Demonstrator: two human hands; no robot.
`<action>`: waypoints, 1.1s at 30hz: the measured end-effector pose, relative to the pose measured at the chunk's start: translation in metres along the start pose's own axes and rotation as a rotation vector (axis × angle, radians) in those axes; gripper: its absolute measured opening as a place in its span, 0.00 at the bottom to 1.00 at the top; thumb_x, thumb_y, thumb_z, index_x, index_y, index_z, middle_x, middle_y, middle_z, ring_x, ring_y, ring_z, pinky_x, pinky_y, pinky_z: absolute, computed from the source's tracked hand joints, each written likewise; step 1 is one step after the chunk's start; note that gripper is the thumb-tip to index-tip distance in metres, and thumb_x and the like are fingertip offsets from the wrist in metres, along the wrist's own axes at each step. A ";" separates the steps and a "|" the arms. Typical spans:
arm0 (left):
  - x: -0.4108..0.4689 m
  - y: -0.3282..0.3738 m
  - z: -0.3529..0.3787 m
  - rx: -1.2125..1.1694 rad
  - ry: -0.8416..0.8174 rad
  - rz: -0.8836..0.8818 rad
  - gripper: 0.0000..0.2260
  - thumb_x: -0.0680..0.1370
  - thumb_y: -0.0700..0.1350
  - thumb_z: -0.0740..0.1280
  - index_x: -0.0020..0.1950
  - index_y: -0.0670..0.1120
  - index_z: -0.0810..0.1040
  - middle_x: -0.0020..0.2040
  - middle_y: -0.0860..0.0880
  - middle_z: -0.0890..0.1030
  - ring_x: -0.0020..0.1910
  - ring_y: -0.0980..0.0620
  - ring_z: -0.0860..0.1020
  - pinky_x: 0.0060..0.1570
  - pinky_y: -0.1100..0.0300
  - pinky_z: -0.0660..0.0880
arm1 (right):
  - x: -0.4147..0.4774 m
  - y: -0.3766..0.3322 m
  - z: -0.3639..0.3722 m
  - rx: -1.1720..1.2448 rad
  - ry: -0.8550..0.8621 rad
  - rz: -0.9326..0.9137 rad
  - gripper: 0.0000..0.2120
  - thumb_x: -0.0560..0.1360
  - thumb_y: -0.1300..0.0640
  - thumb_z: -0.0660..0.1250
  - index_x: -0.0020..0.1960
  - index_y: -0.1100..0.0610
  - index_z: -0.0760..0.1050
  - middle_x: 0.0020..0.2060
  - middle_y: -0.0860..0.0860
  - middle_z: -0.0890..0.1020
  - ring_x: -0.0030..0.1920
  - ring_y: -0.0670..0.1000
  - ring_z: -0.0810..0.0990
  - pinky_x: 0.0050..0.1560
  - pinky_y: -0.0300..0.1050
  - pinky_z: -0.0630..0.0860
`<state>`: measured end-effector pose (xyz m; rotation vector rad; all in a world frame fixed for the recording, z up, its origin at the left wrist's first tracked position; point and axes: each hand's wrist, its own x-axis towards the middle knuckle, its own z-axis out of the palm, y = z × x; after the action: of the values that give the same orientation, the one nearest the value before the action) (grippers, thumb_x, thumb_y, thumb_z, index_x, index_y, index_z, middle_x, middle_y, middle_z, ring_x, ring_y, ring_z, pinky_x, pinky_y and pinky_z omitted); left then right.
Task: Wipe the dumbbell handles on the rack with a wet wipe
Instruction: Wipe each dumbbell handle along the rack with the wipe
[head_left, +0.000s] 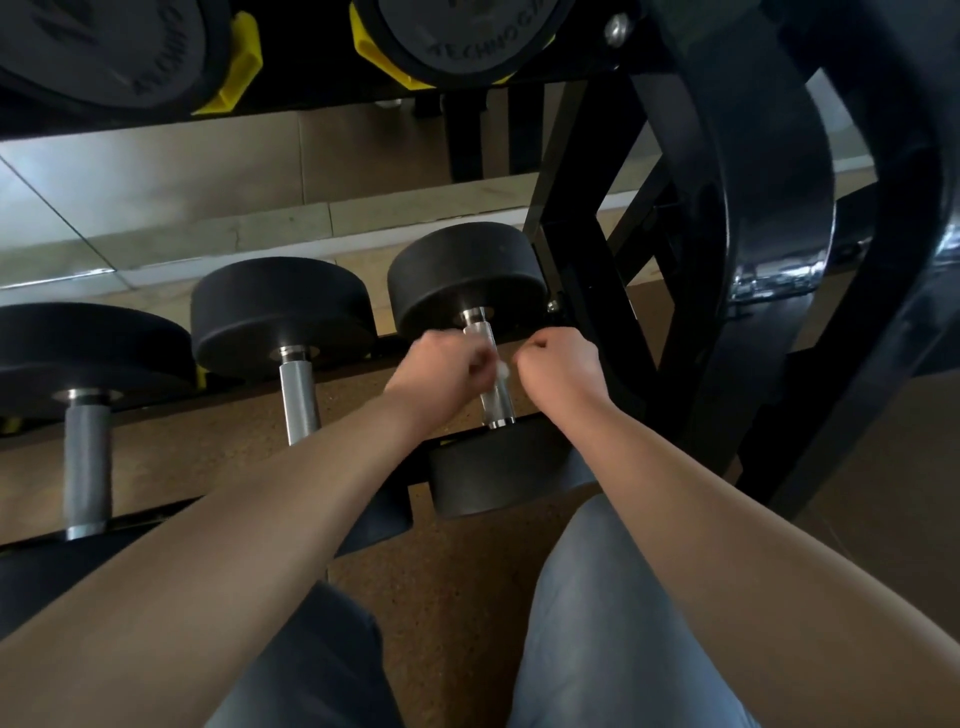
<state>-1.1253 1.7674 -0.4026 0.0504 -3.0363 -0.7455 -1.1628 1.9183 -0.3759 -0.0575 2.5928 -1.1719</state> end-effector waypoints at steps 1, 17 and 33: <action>-0.006 -0.001 0.003 -0.004 -0.107 0.020 0.05 0.80 0.50 0.69 0.55 0.54 0.82 0.51 0.56 0.82 0.49 0.60 0.80 0.51 0.62 0.78 | 0.000 0.000 -0.001 -0.015 -0.009 0.001 0.10 0.78 0.60 0.62 0.43 0.54 0.80 0.39 0.53 0.82 0.34 0.50 0.78 0.31 0.43 0.73; -0.004 -0.002 -0.011 -0.811 -0.053 -0.638 0.06 0.81 0.50 0.66 0.50 0.54 0.83 0.48 0.52 0.83 0.44 0.51 0.76 0.41 0.56 0.72 | 0.032 0.004 0.005 0.007 -0.057 -0.099 0.12 0.79 0.52 0.72 0.61 0.48 0.76 0.48 0.45 0.81 0.46 0.44 0.81 0.43 0.38 0.77; 0.005 -0.006 -0.006 -0.745 -0.108 -0.646 0.06 0.78 0.50 0.73 0.54 0.52 0.83 0.48 0.51 0.84 0.40 0.53 0.78 0.39 0.54 0.79 | 0.059 -0.013 0.009 -0.048 -0.136 -0.088 0.11 0.79 0.55 0.72 0.61 0.51 0.84 0.58 0.50 0.84 0.60 0.51 0.82 0.58 0.41 0.75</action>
<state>-1.1300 1.7593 -0.3995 1.0165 -2.5880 -1.8967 -1.2177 1.8939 -0.3868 -0.2550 2.5209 -1.0940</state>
